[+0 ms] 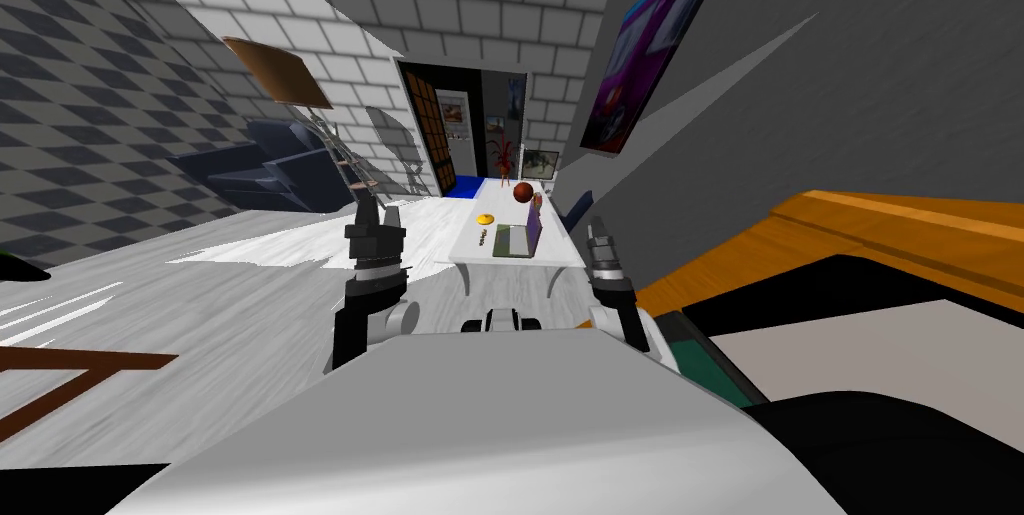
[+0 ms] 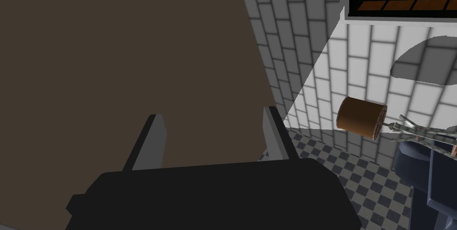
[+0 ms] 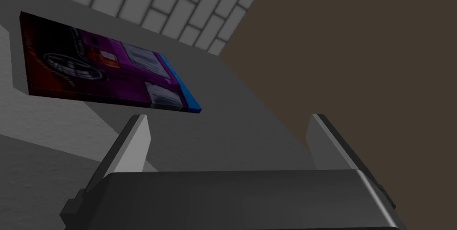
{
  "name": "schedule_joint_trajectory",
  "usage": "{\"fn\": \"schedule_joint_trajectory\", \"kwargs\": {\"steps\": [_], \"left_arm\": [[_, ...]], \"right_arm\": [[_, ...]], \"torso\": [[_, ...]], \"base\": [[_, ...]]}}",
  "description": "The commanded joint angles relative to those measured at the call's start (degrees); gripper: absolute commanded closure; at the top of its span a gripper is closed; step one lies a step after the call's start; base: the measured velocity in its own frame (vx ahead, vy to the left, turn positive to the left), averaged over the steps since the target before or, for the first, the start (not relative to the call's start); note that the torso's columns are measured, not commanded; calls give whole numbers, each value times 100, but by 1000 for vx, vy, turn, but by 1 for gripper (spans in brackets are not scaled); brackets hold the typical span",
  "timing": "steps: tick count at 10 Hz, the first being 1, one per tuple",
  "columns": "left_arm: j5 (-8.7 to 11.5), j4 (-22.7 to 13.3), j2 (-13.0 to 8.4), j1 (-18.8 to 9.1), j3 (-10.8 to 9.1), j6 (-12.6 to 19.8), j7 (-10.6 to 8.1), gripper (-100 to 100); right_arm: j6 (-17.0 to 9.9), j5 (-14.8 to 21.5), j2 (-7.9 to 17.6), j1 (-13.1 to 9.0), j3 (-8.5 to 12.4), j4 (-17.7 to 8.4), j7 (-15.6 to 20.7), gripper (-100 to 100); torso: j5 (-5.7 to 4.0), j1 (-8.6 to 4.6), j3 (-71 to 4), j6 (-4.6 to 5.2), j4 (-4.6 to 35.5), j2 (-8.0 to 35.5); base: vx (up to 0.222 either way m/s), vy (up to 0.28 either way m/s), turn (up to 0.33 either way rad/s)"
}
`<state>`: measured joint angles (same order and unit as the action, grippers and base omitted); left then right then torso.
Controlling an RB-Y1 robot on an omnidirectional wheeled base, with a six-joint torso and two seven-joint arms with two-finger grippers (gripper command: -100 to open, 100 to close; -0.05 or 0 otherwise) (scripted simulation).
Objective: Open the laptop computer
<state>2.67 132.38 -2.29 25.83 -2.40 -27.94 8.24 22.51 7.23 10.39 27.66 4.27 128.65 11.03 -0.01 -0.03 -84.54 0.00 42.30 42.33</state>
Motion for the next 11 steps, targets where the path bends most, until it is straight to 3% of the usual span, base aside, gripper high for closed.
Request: {"fn": "schedule_joint_trajectory", "kwargs": {"steps": [1, 11], "left_arm": [[0, 0, 0, 0, 0, 0, 0, 0], [0, 0, 0, 0, 0, 0, 0, 0]], "right_arm": [[-181, 398, 152, -20, 103, -153, 392, -100], [-896, 2111, 594, -64, 487, -828, 2024, -100]], "torso": [[1, 2, -2, 0, -1, -2], [0, -2, 0, 0, 0, 1]], "base": [[37, 105, -10], [61, 115, -11]]}}
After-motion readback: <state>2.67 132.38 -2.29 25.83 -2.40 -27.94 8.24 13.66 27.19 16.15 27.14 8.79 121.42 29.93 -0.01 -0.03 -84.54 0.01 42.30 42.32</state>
